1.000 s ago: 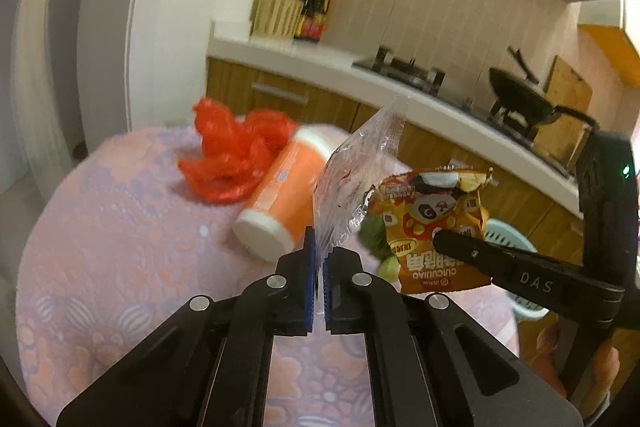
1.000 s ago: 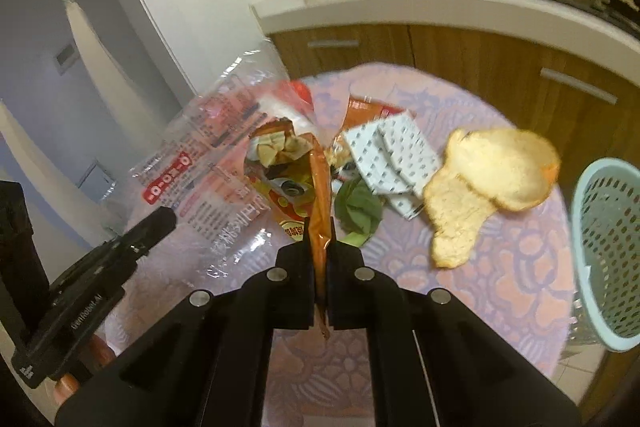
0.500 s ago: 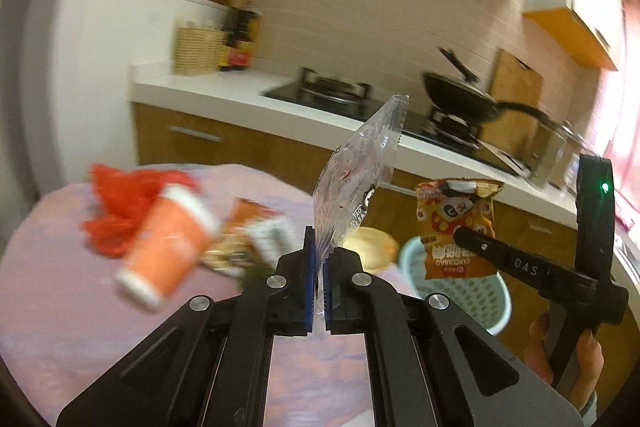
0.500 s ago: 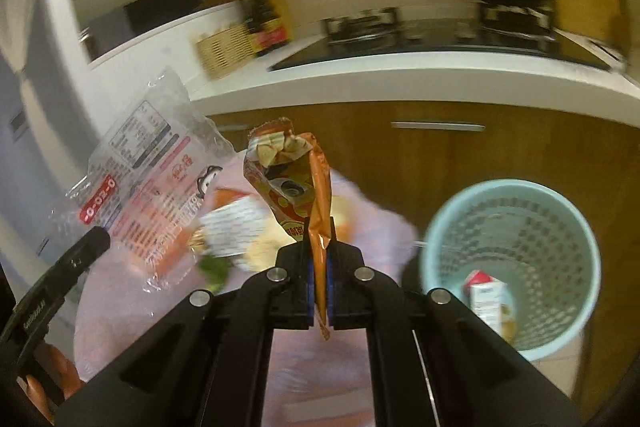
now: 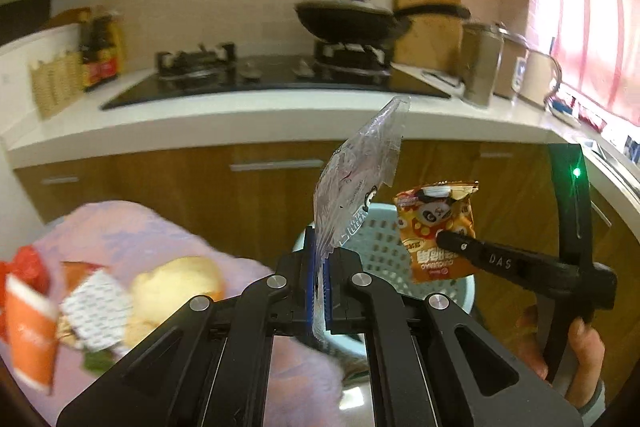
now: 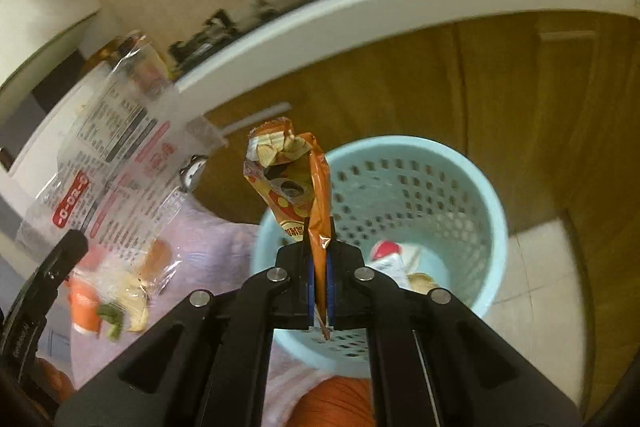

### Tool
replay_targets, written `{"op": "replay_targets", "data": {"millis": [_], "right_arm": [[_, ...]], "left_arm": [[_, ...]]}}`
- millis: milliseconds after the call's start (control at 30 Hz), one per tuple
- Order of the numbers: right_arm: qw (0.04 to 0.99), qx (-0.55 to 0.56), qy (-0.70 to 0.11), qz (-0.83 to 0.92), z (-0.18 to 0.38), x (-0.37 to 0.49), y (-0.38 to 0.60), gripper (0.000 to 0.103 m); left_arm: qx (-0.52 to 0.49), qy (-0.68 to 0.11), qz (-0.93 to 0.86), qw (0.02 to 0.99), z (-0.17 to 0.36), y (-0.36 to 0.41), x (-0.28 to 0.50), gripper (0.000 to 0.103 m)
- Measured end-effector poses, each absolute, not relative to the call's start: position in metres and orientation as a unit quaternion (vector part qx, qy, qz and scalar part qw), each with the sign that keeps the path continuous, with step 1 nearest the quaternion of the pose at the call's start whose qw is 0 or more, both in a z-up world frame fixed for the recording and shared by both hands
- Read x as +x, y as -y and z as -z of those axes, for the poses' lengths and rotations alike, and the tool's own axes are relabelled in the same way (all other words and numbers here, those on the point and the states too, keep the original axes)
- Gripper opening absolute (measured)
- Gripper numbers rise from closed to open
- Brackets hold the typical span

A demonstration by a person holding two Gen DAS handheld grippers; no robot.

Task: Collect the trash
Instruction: 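Drop the wrapper from the left tool into the basket while the right tool drops the snack bag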

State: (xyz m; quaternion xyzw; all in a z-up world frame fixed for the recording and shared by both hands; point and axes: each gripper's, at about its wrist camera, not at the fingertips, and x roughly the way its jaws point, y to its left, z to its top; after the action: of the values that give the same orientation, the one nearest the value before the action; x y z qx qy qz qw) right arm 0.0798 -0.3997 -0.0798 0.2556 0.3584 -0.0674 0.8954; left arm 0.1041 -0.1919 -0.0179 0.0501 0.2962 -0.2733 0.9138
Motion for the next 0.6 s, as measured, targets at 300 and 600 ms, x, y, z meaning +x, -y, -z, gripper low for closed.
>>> {"op": "replay_targets", "data": {"millis": [300,600], "right_arm": [[0.878,0.248,-0.4,0.087,0.111,0.096,0.415,0.003],[0.86,0.262,-0.429,0.093,0.128,0.104,0.427,0.008]], "left_arm": [[0.075,-0.351,0.29,0.887,0.059,0.246,0.141,0.001],[0.091,-0.367,0.275,0.884,0.076,0.253,0.151,0.046]]}}
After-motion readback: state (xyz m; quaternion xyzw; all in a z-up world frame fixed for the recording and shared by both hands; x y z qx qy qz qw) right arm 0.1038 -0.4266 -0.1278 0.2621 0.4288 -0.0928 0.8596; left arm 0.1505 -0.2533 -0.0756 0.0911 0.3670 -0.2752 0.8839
